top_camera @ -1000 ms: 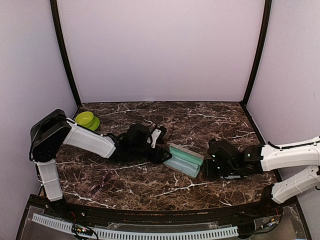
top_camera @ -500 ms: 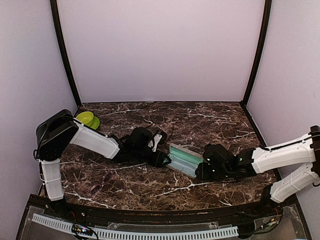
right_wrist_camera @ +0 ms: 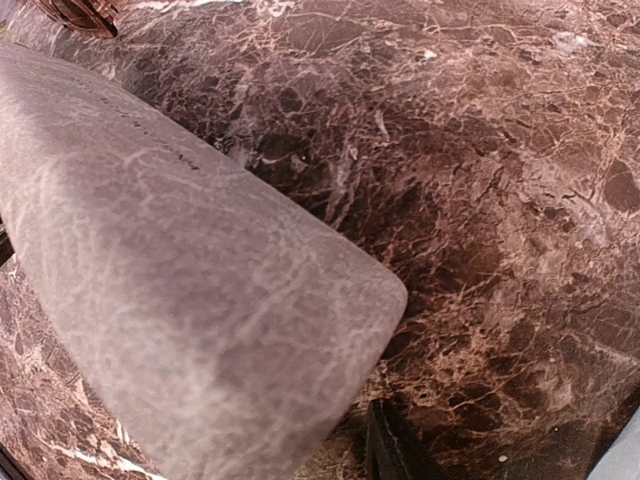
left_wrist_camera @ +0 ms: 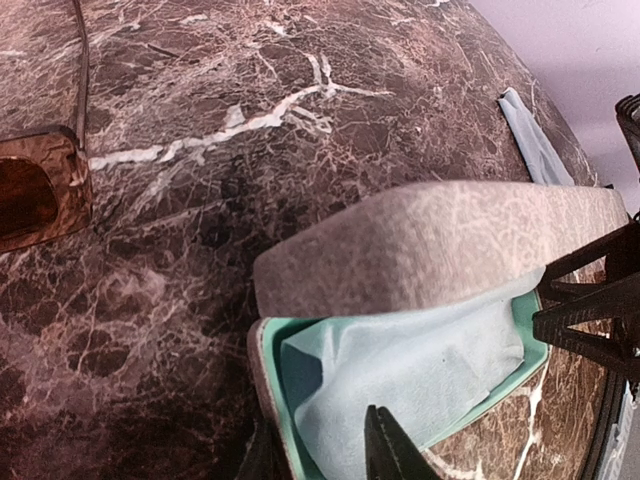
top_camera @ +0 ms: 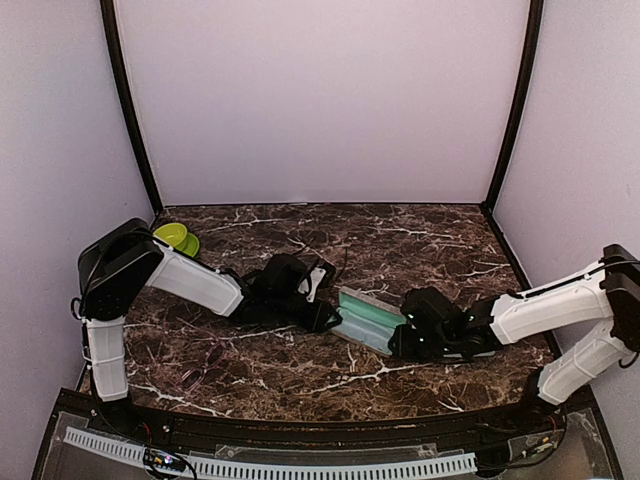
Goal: Organize the sunglasses
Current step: Move the opened sunglasses case to the center of the board.
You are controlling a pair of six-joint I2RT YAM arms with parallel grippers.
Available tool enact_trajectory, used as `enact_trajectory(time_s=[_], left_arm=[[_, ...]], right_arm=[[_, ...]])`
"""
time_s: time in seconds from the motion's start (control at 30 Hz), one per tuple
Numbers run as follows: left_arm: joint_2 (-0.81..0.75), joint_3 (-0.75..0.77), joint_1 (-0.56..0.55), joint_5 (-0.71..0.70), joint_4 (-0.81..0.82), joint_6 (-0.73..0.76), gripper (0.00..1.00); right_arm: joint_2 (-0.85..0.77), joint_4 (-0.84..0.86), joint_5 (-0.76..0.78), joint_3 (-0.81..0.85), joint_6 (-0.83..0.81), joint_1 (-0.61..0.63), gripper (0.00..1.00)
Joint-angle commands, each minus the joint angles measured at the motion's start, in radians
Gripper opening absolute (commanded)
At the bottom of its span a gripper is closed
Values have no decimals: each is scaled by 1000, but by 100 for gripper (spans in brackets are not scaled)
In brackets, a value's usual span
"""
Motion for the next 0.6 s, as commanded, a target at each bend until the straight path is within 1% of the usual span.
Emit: enact_trajectory(time_s=[0.0,0.1,0.17,0.23,0.37,0.57], left_arm=[[-5,7,3,7,-15,0,32],[-21,-24,2,5,-1,-12,26],[-35,-50,1,-1,18,-25,20],[-44,-75,0,-1,41,-33,15],[-68,-101,-10,-11,19,-43,15],[-150,-175,-45,-61,-46,-81,15]], right_arm=[[15,39,-10,15,-26,-14,37],[30,39,-19,30,-49,-18,36],[47,41,-34,45,-73,-18,34],[63,41,-41,58,-89,-18,33],[82,42,-59,78,-112,-18,32],[100,61,-111,93,-158,-13,32]])
